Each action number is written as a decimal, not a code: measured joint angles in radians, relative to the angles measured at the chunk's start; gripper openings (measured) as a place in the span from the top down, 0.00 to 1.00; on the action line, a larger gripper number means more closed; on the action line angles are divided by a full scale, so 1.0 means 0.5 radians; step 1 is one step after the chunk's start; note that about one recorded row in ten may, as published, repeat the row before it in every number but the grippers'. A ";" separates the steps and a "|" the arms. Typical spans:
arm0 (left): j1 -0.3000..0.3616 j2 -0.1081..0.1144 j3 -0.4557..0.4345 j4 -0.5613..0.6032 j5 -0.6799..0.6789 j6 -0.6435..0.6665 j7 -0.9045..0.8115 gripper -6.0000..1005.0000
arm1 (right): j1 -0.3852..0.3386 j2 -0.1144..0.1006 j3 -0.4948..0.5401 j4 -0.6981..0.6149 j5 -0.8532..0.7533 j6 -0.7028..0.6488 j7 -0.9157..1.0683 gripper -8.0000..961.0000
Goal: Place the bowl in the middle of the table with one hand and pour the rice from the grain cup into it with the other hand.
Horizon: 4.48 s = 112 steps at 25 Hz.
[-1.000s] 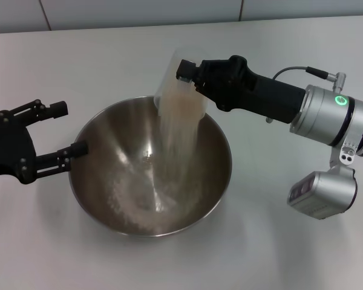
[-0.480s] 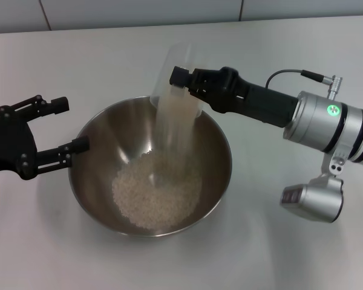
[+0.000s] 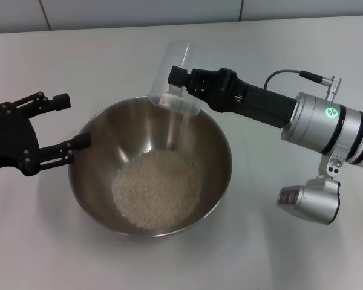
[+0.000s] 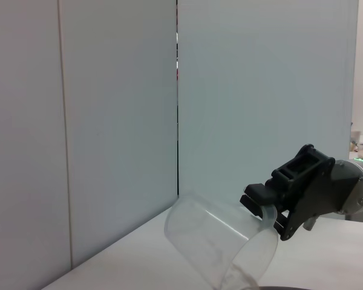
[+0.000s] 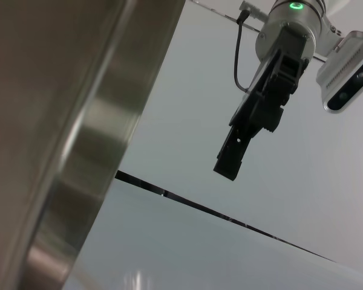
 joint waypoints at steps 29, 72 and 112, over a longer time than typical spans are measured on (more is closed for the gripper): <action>-0.061 -0.038 -0.260 -0.003 -0.003 0.022 -0.017 0.20 | -0.205 -0.014 0.073 0.021 0.856 0.524 3.166 0.87; -0.061 -0.039 -0.208 -0.027 0.018 0.030 0.019 0.20 | -0.321 -0.010 -0.003 0.109 0.709 0.956 3.562 0.80; 0.127 -0.039 -0.197 -0.052 0.020 0.194 0.071 0.20 | -0.508 -0.021 -0.032 -0.020 -0.230 -0.079 3.700 0.29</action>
